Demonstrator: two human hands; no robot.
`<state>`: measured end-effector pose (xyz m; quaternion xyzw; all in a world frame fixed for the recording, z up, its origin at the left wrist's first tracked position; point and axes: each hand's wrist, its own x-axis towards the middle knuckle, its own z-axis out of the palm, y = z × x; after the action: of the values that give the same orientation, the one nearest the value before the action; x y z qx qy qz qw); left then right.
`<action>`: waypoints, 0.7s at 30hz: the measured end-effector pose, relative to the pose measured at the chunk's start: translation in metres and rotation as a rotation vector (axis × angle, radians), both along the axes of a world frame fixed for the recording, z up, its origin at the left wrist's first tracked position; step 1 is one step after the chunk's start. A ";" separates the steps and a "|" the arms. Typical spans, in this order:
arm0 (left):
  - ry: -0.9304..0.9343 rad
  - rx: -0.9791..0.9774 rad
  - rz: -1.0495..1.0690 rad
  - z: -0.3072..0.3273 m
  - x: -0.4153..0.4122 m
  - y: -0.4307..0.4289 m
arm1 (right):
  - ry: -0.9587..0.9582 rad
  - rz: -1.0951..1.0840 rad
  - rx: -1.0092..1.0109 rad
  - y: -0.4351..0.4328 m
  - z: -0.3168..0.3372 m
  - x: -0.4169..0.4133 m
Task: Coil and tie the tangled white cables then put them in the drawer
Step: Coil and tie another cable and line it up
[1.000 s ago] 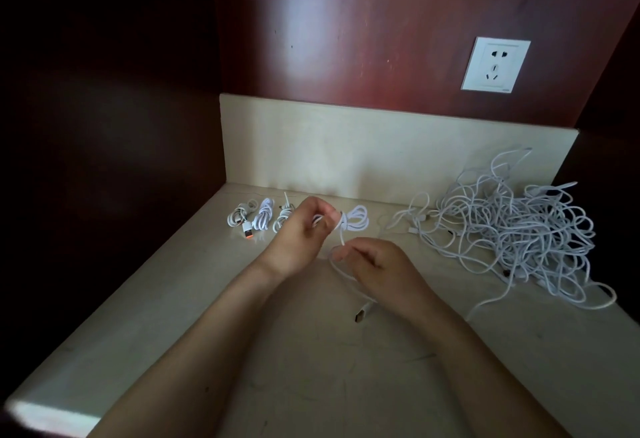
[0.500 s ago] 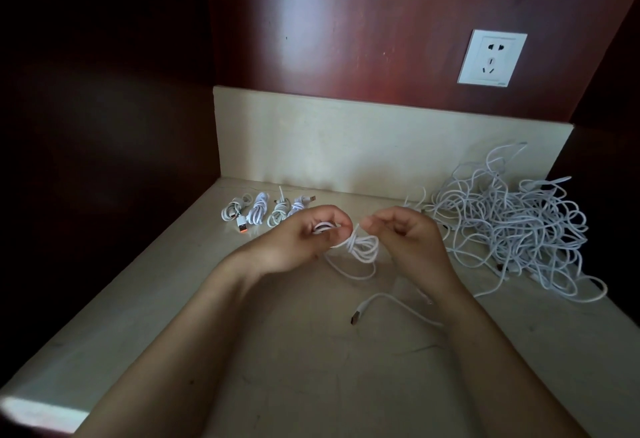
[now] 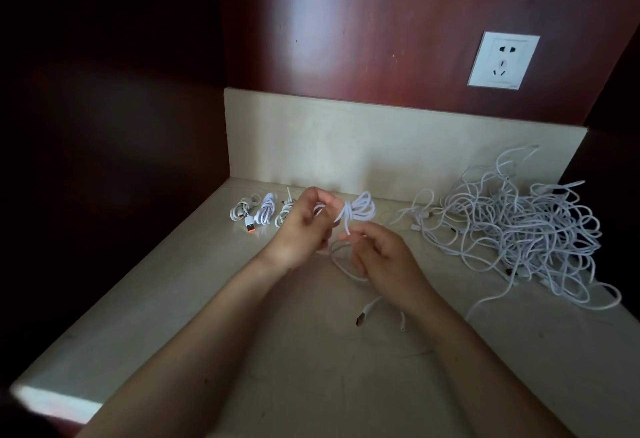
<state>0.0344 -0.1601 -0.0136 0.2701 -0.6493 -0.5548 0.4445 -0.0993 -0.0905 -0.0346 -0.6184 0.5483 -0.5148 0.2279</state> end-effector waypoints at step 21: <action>-0.200 -0.095 -0.401 -0.001 0.007 0.005 | -0.233 -0.145 -0.024 0.007 0.021 -0.024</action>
<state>0.0416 -0.1554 -0.0147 0.1681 -0.7561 -0.5714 0.2712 -0.1234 -0.0830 -0.0138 -0.5161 0.5550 -0.6048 0.2447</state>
